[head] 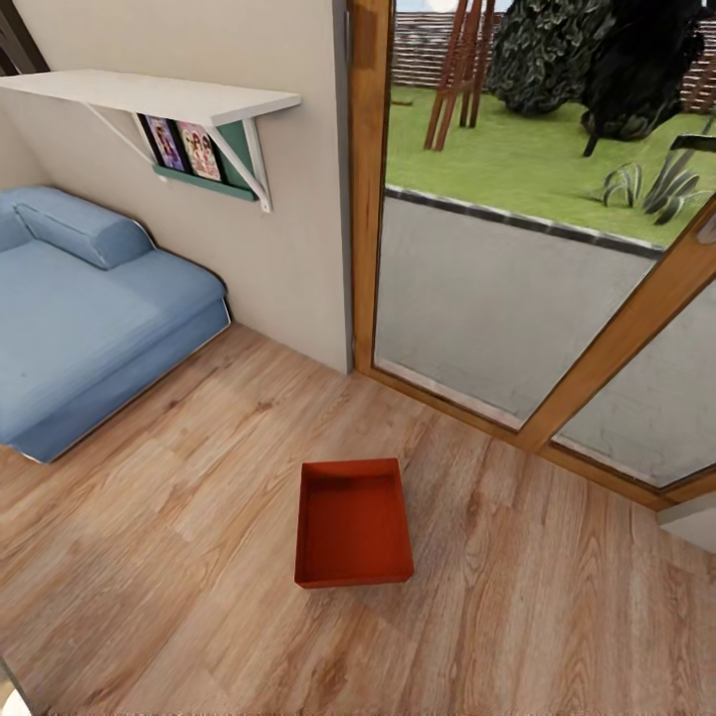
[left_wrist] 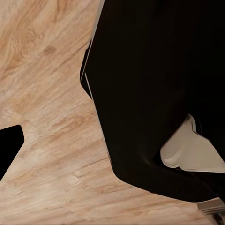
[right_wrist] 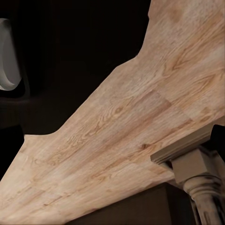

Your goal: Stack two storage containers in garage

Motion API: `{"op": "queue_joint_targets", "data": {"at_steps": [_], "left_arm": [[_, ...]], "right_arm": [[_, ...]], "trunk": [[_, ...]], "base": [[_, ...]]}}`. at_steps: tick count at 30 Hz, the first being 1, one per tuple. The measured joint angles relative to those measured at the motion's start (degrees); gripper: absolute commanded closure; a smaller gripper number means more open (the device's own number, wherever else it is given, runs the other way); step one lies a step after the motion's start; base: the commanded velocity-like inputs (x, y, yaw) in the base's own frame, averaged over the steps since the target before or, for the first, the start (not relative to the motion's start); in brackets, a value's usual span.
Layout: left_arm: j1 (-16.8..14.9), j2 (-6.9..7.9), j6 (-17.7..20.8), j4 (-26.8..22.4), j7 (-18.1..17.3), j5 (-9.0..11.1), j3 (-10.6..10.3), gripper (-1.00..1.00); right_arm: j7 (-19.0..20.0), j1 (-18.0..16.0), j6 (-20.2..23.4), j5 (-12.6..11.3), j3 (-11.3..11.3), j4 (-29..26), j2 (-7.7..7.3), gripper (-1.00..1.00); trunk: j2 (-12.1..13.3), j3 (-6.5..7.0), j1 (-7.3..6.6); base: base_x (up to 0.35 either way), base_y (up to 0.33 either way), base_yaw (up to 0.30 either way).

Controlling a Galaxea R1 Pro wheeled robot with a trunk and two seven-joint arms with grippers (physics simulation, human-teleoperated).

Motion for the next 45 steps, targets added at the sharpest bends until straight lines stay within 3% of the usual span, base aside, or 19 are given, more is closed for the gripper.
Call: {"op": "queue_joint_targets", "data": {"at_steps": [35,45], "left_arm": [[0.00,0.00,-0.03,0.00,0.00,0.02,0.00,-1.00],[0.00,0.00,-0.06,0.00,0.00,0.00,0.00,-1.00]], "right_arm": [[-0.08,-0.01,-0.06,0.00,0.00,0.00,0.00,-1.00],[-0.84,-0.02,-0.20,-0.02,-0.07,-0.01,0.13,-1.00]], "trunk": [[0.00,-3.23,0.00],[0.00,-3.40,0.00]], "base": [[0.000,0.000,0.000],[0.000,0.000,0.000]]}}
